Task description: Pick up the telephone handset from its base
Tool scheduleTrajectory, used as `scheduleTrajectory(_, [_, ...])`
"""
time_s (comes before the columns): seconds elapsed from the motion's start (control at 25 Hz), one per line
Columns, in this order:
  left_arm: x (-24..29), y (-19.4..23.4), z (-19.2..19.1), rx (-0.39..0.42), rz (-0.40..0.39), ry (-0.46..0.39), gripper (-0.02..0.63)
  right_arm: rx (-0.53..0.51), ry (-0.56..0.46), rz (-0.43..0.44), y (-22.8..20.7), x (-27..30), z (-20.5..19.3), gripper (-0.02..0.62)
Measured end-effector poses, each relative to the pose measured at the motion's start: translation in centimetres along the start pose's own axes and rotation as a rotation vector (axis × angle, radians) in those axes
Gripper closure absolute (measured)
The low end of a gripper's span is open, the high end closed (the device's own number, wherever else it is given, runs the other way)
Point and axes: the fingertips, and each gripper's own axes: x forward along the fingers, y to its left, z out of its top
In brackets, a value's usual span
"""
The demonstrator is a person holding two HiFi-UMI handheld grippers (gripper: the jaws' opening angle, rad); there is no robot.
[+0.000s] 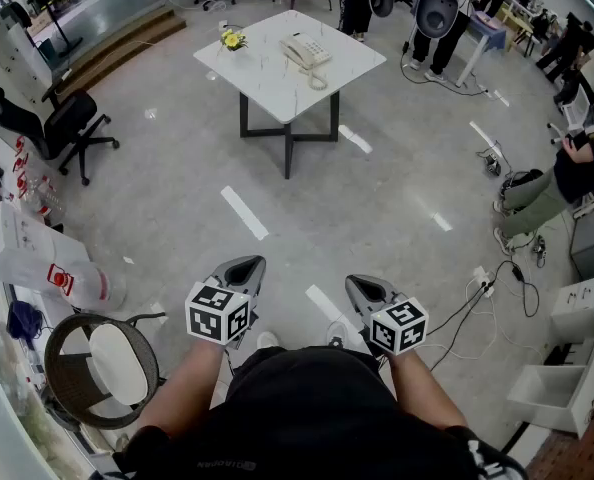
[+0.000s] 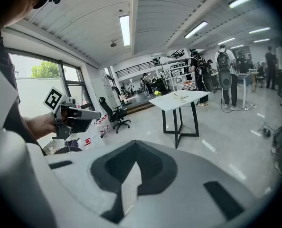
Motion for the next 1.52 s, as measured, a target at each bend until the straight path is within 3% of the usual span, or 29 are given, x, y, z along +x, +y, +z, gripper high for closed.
scheduleTrajectory(0.44, [-0.1, 0.4, 0.1, -0.001, 0.002, 0.002, 0.604, -0.003, 0.003, 0.01, 0.3, 0.4, 0.5, 0.595])
scheduleTrajectory(0.76, [-0.2, 0.4, -0.1, -0.011, -0.017, -0.002, 0.604, 0.026, -0.021, 0.074, 2.0, 0.9, 0.7, 0.594])
scheduleTrajectory(1.52, [-2.3, 3.5, -0.3, 0.006, -0.04, -0.002, 0.604, 0.029, -0.012, 0.013, 4.8, 3.3, 0.4, 0.594])
